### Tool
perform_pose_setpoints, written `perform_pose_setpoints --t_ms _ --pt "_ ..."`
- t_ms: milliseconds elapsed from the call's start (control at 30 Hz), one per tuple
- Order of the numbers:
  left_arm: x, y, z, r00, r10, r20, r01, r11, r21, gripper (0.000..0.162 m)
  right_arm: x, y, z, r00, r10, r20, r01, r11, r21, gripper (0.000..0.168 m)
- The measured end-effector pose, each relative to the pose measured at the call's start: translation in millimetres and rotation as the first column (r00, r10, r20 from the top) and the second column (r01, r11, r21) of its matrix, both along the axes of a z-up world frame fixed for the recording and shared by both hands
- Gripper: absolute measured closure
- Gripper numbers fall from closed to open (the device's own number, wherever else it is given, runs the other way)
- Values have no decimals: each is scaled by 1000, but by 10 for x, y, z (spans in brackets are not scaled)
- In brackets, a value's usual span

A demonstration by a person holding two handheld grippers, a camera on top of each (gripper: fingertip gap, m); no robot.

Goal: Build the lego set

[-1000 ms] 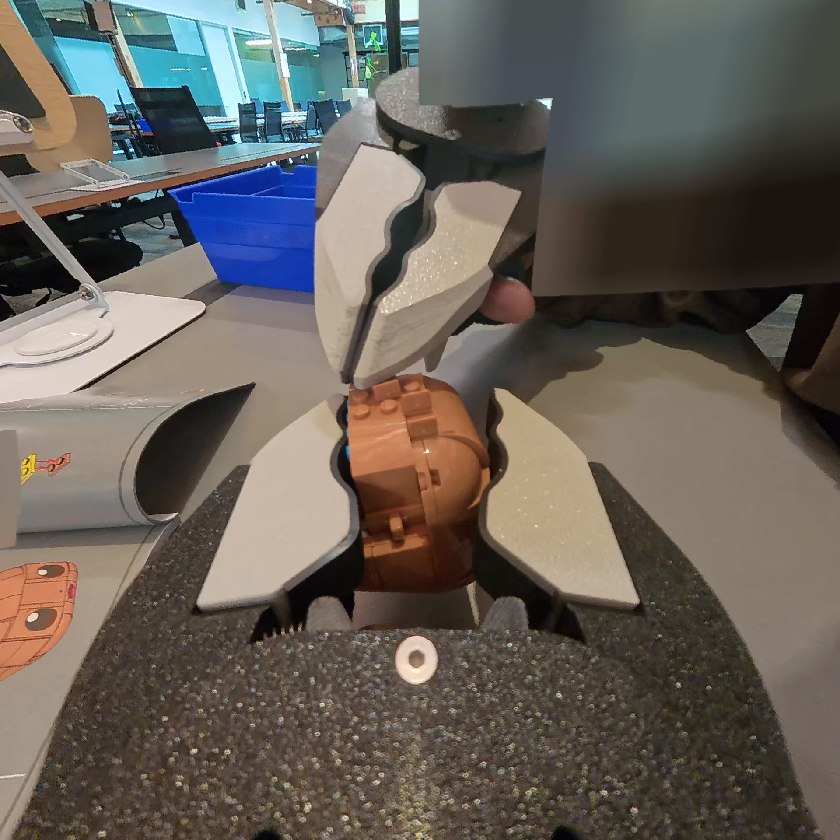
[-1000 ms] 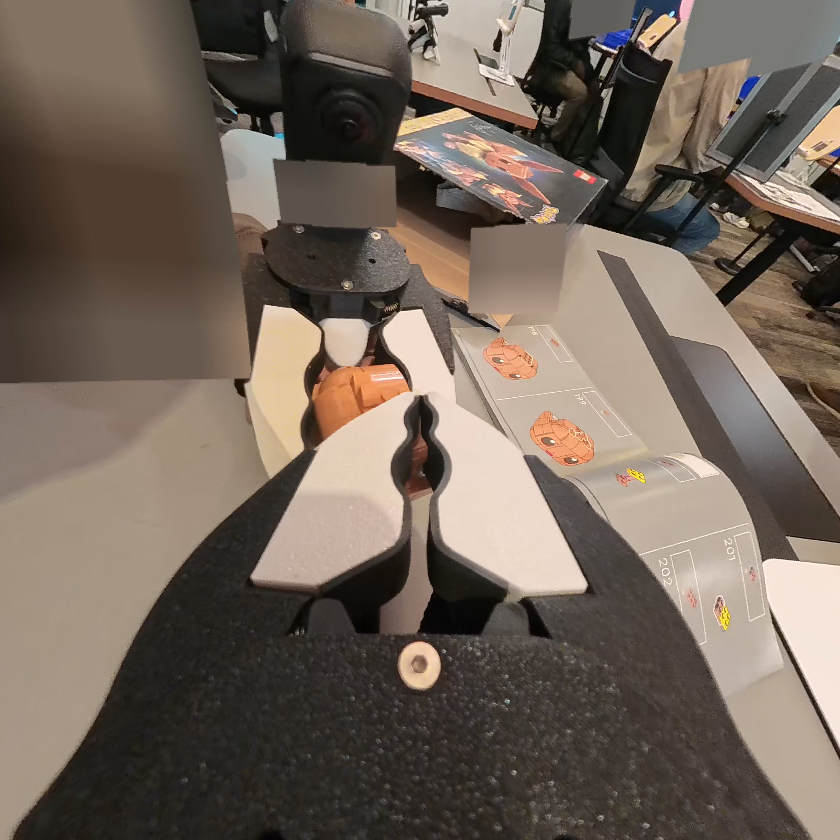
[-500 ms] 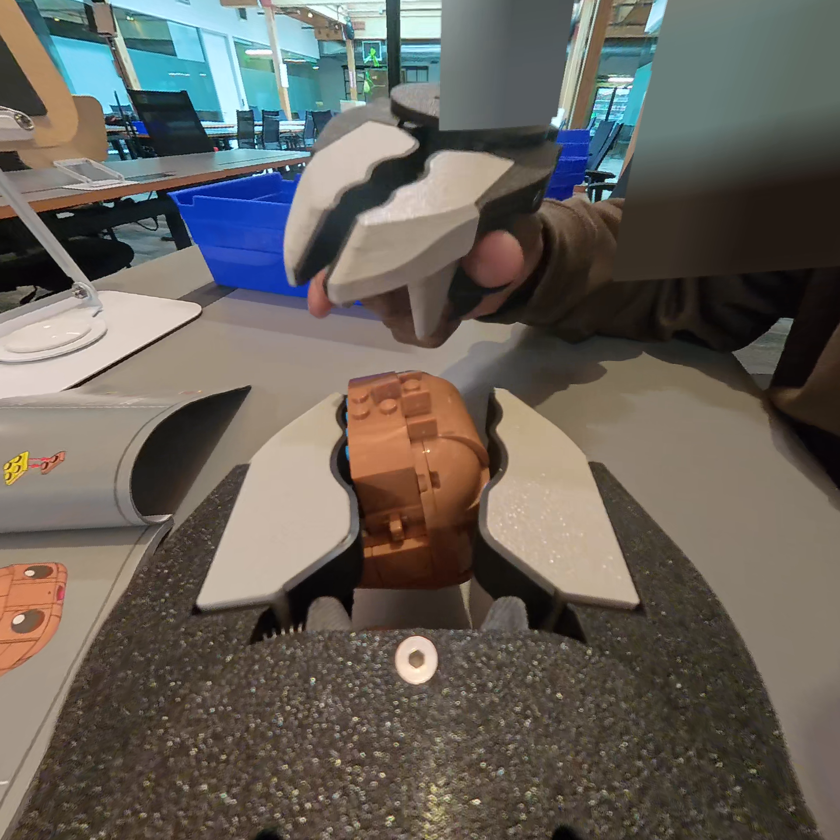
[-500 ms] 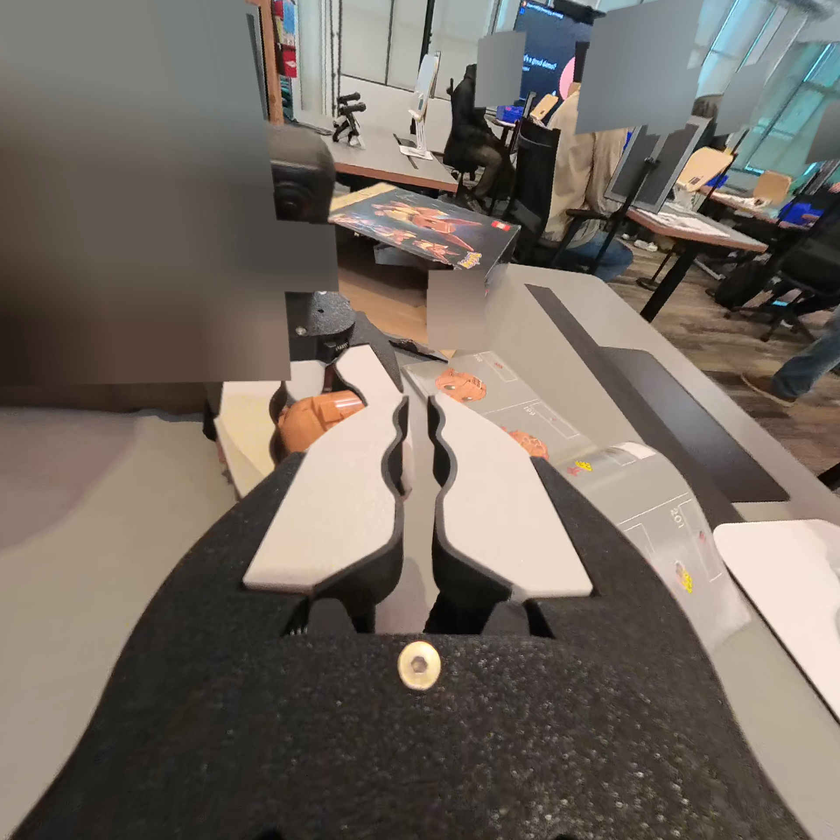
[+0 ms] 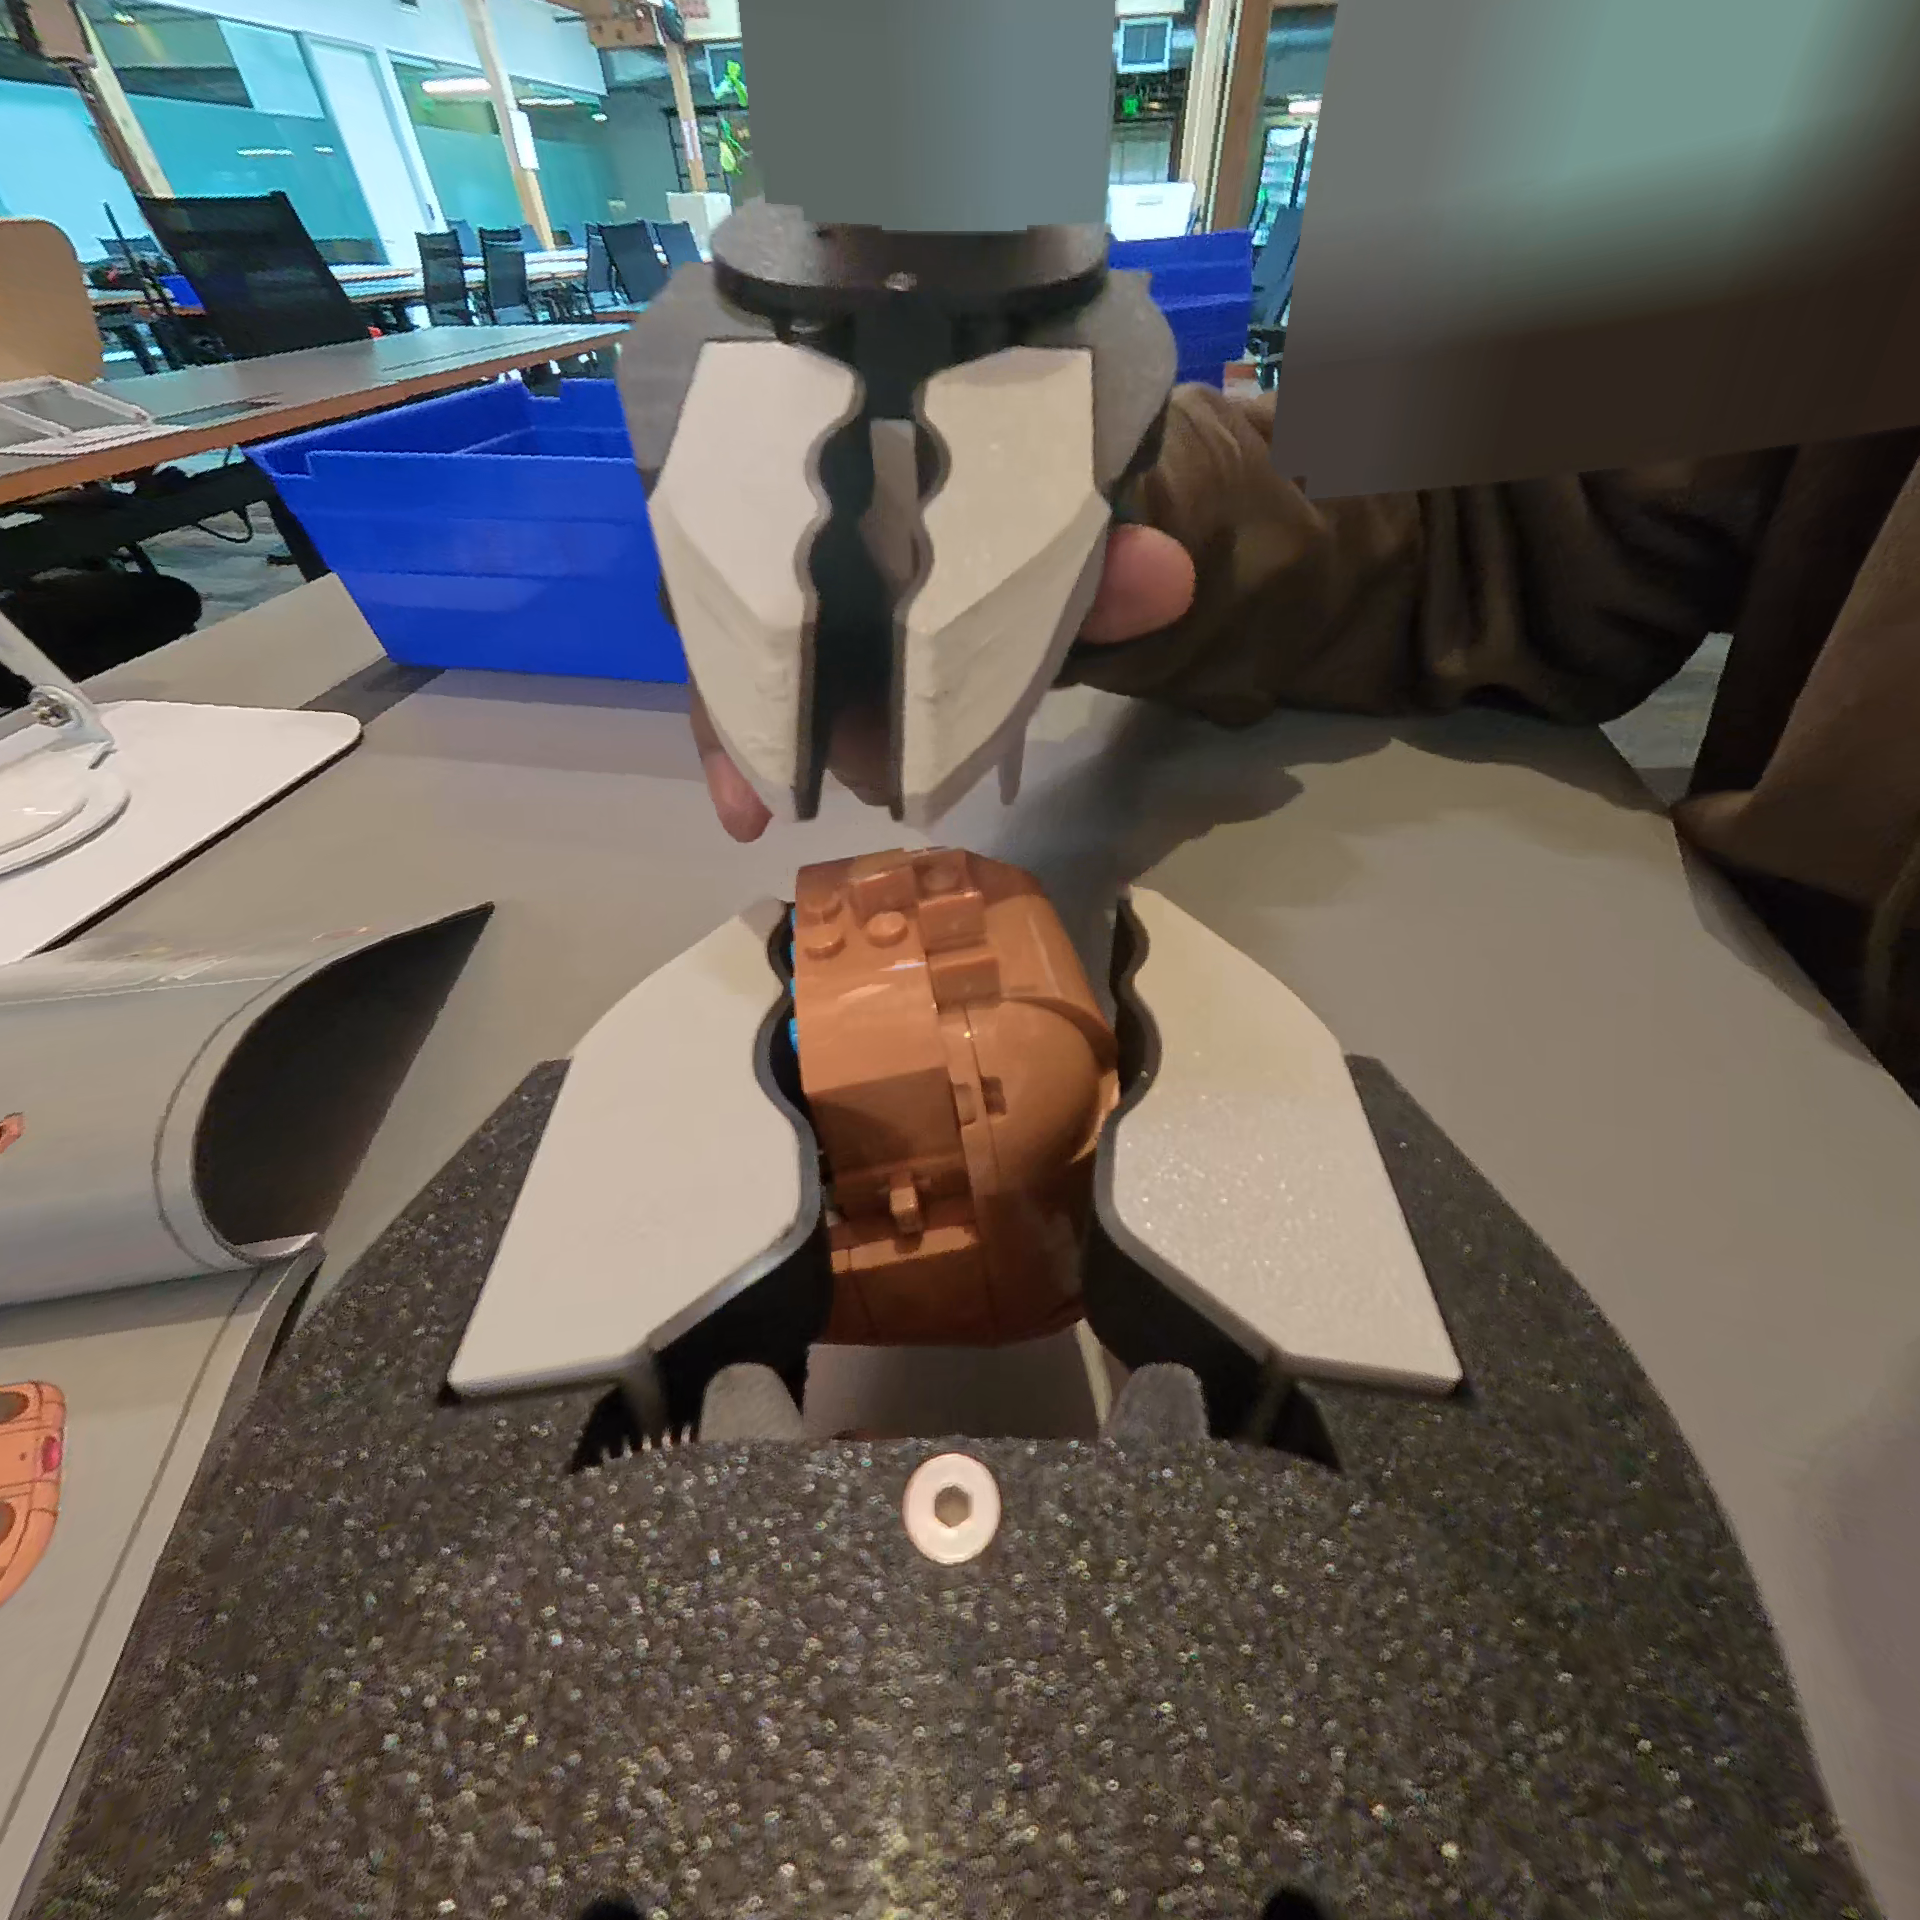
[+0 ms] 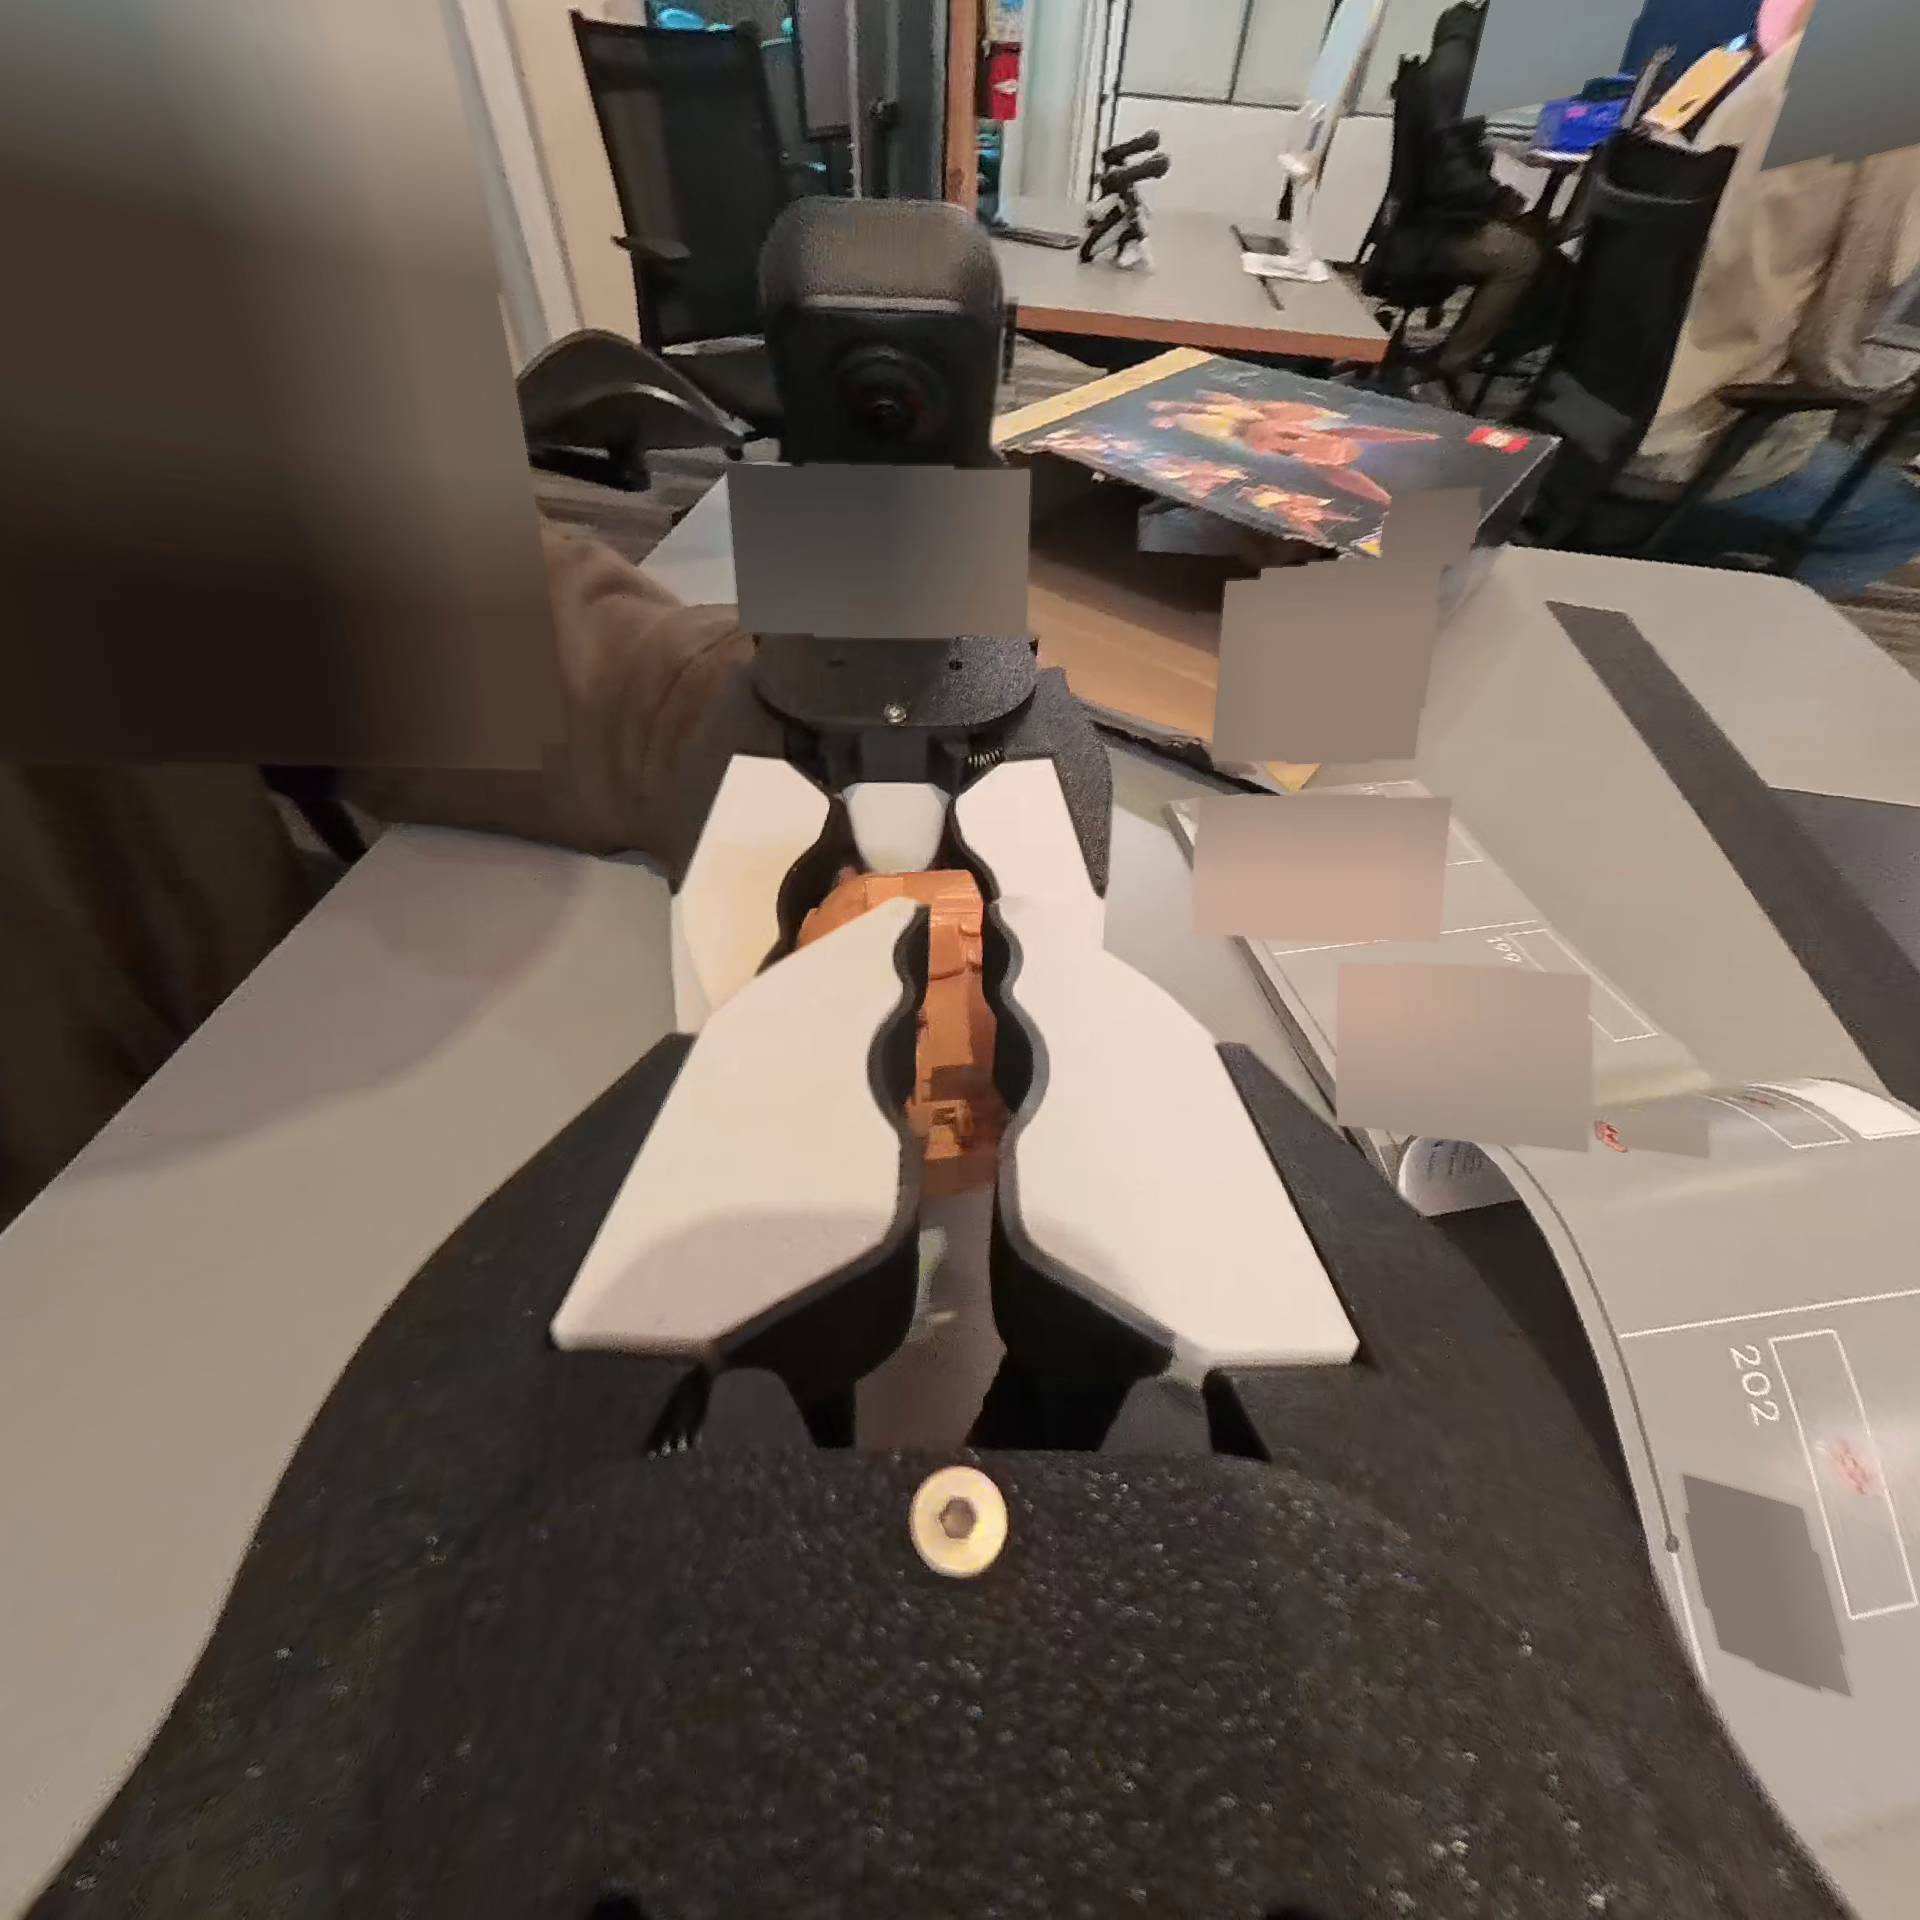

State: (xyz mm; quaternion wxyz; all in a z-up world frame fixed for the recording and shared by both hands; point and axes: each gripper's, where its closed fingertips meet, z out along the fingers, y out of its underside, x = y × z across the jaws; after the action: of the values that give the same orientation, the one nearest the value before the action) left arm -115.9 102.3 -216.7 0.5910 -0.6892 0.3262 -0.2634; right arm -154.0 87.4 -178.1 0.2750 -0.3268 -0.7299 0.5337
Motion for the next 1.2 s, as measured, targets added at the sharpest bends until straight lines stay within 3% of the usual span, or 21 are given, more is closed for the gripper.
perform_pose_setpoints --t_ms 200,633,1200 --pt "38 -22 -34 999 -21 -29 21 1000 -2 105 79 -82 -94 992 109 60 -111 993 41 157" --pt "79 -53 -73 997 -45 -60 45 999 -6 105 84 -106 -139 971 194 142 -199 980 22 161" --pt "9 13 -38 996 35 -82 -30 998 58 105 23 -82 -114 989 68 129 -64 997 -38 161"
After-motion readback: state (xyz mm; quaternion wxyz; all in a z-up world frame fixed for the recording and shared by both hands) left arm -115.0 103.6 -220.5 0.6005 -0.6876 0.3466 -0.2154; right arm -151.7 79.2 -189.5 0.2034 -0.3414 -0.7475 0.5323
